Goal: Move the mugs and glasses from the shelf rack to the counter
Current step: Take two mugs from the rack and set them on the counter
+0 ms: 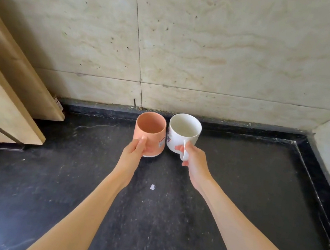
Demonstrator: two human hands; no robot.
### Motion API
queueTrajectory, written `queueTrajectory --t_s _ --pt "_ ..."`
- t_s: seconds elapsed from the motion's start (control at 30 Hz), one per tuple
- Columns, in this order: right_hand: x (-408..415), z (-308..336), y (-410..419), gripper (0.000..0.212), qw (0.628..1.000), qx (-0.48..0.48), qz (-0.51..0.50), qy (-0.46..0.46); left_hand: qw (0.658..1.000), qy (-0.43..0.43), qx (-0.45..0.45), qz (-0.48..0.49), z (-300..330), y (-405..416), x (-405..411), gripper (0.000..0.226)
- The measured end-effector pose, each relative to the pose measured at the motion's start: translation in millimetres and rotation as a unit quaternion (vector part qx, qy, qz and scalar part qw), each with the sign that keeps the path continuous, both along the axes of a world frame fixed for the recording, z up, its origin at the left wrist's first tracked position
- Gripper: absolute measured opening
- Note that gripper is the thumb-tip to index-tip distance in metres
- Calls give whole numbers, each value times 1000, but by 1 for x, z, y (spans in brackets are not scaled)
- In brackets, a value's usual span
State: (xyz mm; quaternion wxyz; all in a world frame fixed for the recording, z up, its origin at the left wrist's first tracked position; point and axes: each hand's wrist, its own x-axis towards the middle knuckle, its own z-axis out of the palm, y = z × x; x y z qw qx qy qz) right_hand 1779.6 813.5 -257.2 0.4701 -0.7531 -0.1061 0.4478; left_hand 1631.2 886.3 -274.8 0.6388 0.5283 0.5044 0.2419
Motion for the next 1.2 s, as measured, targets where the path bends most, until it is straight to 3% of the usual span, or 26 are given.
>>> queueTrajectory --t_s 0.47,0.73,0.83,1.0,1.13,1.2 --pt "15 -28 18 31 1000 6 11 -14 1000 0 6 -24 -16 24 19 39" --pt "20 -33 18 32 999 -22 19 -14 996 83 -23 -21 -15 28 23 31" --pt "18 -24 14 28 996 -53 23 -61 991 132 -27 -5 -3 23 24 27" --pt "15 16 -8 30 981 -61 80 -168 982 186 35 -19 40 6 0 34" --pt "-3 79 -28 30 960 41 179 -212 973 172 151 -27 95 -23 -37 35" --pt "-25 110 -43 30 931 109 254 -238 963 171 210 -3 122 -49 -65 39"
